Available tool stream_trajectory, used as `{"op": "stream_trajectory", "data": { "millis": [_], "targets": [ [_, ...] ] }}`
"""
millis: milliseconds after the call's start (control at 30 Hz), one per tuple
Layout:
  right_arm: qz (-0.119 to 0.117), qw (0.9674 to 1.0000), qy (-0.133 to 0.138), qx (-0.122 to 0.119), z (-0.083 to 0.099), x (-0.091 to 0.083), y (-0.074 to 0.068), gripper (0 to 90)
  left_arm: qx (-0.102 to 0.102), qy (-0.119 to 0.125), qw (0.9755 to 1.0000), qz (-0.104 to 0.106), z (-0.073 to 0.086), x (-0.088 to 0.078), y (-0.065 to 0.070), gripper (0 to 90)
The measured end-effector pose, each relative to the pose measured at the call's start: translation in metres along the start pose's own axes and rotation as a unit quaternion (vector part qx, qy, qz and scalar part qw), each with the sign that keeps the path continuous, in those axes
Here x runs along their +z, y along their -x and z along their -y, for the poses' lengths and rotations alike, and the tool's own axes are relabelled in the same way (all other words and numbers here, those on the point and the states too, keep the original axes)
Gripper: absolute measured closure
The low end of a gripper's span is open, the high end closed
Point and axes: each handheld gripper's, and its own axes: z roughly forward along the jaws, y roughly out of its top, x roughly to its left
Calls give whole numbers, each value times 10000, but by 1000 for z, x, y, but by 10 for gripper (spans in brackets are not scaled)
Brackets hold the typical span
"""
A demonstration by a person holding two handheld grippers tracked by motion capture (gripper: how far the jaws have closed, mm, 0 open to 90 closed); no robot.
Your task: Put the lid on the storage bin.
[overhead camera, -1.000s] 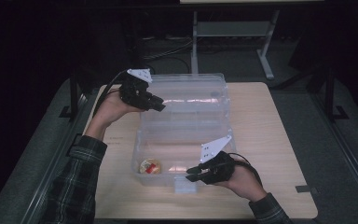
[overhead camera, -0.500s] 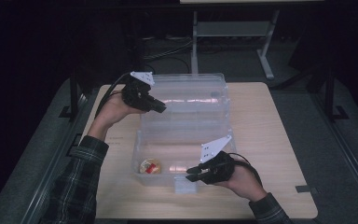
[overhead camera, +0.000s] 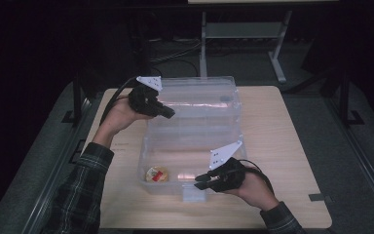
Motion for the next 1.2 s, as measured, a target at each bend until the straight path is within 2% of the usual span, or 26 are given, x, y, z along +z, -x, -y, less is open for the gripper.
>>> {"op": "stream_trajectory", "data": {
  "millis": [800,1033,1200],
  "targets": [
    [-33,10000,-69,58,-2,0,2,768,209,15,9998,-33,-2,-5,15,888],
    [-40,10000,-62,47,-2,1,3,768,220,202,9995,-86,2,-7,21,888],
    [-44,10000,-66,29,-2,1,3,767,299,178,9994,-88,1,-9,26,889]
  ]
}}
